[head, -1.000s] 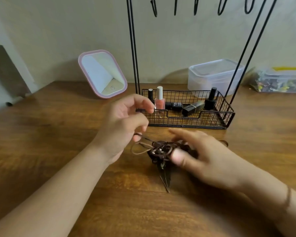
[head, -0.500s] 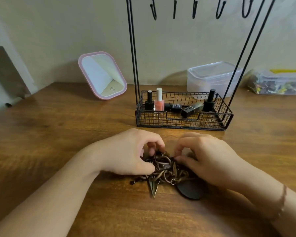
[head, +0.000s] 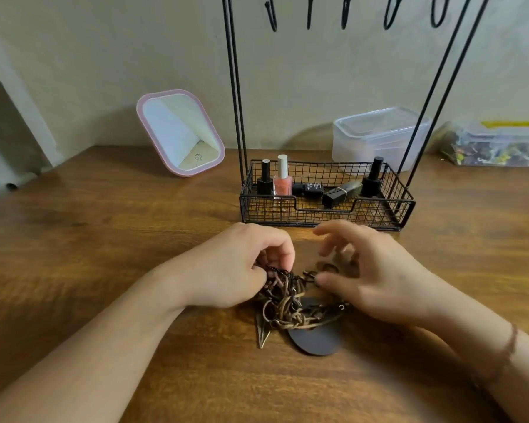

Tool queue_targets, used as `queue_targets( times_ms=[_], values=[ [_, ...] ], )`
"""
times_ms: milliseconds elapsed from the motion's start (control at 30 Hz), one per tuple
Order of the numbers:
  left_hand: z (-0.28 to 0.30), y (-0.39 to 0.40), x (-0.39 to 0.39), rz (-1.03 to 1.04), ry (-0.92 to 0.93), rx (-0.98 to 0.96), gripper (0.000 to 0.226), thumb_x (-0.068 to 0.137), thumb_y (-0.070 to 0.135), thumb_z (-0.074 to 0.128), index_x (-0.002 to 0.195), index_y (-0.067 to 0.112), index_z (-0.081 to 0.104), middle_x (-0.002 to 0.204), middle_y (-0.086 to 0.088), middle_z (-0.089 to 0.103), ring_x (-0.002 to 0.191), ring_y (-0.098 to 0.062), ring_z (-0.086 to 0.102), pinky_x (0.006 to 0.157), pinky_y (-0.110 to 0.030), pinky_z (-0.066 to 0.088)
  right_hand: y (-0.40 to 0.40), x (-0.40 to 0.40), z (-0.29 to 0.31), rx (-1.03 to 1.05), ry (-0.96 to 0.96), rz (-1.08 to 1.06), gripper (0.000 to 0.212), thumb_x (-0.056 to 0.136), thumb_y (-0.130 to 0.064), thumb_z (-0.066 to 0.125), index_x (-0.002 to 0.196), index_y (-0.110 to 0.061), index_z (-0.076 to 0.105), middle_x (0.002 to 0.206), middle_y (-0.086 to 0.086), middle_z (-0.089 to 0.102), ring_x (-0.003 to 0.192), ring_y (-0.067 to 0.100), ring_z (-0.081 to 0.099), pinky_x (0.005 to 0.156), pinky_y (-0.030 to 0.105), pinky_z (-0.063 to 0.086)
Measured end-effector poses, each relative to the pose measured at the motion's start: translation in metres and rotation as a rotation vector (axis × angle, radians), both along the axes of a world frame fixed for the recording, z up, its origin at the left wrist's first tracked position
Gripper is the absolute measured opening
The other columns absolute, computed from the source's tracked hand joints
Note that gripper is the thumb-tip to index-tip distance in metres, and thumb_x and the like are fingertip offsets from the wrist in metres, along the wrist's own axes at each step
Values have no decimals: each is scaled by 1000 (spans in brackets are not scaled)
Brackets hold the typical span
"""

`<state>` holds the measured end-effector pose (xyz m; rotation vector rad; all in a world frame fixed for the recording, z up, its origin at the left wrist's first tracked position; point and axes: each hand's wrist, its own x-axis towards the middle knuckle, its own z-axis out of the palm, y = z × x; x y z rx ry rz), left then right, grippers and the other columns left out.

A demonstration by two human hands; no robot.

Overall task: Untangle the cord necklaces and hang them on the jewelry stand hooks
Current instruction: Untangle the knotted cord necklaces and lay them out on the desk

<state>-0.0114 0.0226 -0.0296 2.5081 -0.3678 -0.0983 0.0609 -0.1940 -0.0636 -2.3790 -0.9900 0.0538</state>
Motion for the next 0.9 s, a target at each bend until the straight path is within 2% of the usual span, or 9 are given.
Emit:
queue_targets(
  times_ms=[67,167,367,500,600,667,733,800,900],
  values=[
    [-1,1,0,-8,-7,-21,46,81,-14,45,85,28,62,89,9,64,90,-3,59,80,-15,48,4,-4,3,-144,-97,39,45,81,-52,71,122,-37,60,102,-23,52,98,2,43,80,16,38],
    [-2,3,2,9,-32,-34,51,78,-18,40,78,29,60,86,13,63,89,-3,59,78,-13,47,10,-9,8,-198,-64,17,20,83,-50,70,101,-42,66,101,-25,46,101,2,37,80,17,35],
    [-2,6,6,24,-76,-101,50,74,-20,37,69,25,60,82,13,62,87,-6,59,80,-11,45,7,-9,3,-275,-54,51,5,98,-34,53,95,-36,49,105,-20,41,105,5,34,92,23,39],
    [-2,7,7,27,-15,-243,42,76,-16,39,72,19,62,73,12,59,74,-2,55,69,-12,45,0,-5,8,36,57,-63,23,99,-14,52,87,-33,49,85,-8,64,79,9,59,68,26,52],
    [0,6,6,-42,56,-513,15,78,5,46,77,10,59,72,6,56,73,-8,52,68,-17,45,-3,-1,8,293,241,-56,22,101,-6,46,94,-25,55,74,-2,68,72,22,68,66,34,58],
    [0,5,5,-78,31,-644,4,78,14,59,80,10,60,74,2,55,73,-12,53,69,-20,46,0,-2,10,624,505,-41,20,103,-1,40,97,-14,55,68,2,62,73,30,70,69,40,59],
    [-1,4,5,-66,-32,-701,12,75,6,67,80,14,60,74,2,54,72,-10,52,68,-20,45,4,-4,14,950,785,-37,21,103,1,36,96,-9,53,65,6,52,66,28,65,68,43,58],
    [-3,3,6,-52,-54,-722,18,76,0,66,82,16,61,76,2,55,73,-11,53,70,-22,47,4,-6,20,1133,966,-26,23,102,-1,34,95,-11,55,64,4,43,53,21,53,52,36,54],
    [-5,0,6,-34,-55,-715,19,77,2,67,88,18,64,80,4,60,77,-14,56,71,-24,49,-4,-6,28,1116,1056,-29,16,97,-15,45,88,-15,58,65,1,33,45,9,30,34,17,29]
  ],
)
